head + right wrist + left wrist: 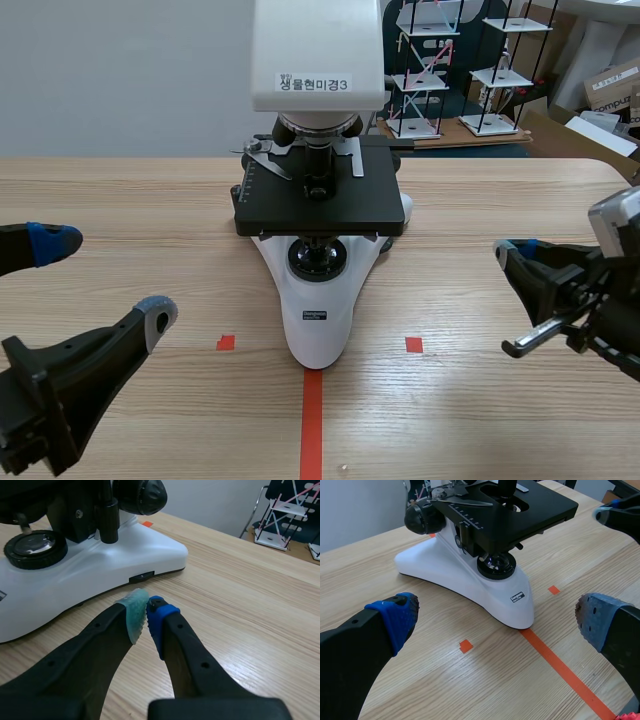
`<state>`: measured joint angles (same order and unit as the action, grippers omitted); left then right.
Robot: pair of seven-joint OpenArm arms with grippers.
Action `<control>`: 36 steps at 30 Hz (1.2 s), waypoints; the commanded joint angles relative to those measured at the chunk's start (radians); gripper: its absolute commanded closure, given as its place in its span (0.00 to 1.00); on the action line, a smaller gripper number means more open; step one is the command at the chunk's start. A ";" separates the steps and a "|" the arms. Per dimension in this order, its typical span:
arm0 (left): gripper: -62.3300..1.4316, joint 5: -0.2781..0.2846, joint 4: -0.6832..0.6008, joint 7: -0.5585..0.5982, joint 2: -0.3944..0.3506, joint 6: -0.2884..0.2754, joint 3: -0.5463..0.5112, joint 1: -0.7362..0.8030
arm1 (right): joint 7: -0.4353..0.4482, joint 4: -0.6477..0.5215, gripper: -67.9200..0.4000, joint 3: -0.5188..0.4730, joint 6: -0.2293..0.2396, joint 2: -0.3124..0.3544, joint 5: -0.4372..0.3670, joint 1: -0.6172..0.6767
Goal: Point at the stage knob
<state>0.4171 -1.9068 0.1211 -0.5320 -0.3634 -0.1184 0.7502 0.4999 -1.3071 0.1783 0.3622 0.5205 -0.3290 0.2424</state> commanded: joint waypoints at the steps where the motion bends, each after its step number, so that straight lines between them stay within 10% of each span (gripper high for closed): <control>1: 0.00 0.009 -0.016 0.013 0.008 0.001 -0.003 0.000 | 0.035 -0.009 0.97 0.018 0.001 0.000 -0.011 -0.048; 13: 0.00 0.009 -0.016 0.014 0.008 0.001 -0.003 0.000 | 0.021 0.151 0.97 0.193 -0.016 -0.059 -0.007 -0.290; 36: 0.00 0.009 -0.016 0.014 0.008 0.001 -0.003 0.000 | 0.018 0.172 0.97 0.230 -0.030 -0.083 -0.007 -0.312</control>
<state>0.4171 -1.9068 0.1207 -0.5320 -0.3634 -0.1184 0.7502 0.5076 -1.1255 0.4091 0.3298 0.4320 -0.3286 -0.0547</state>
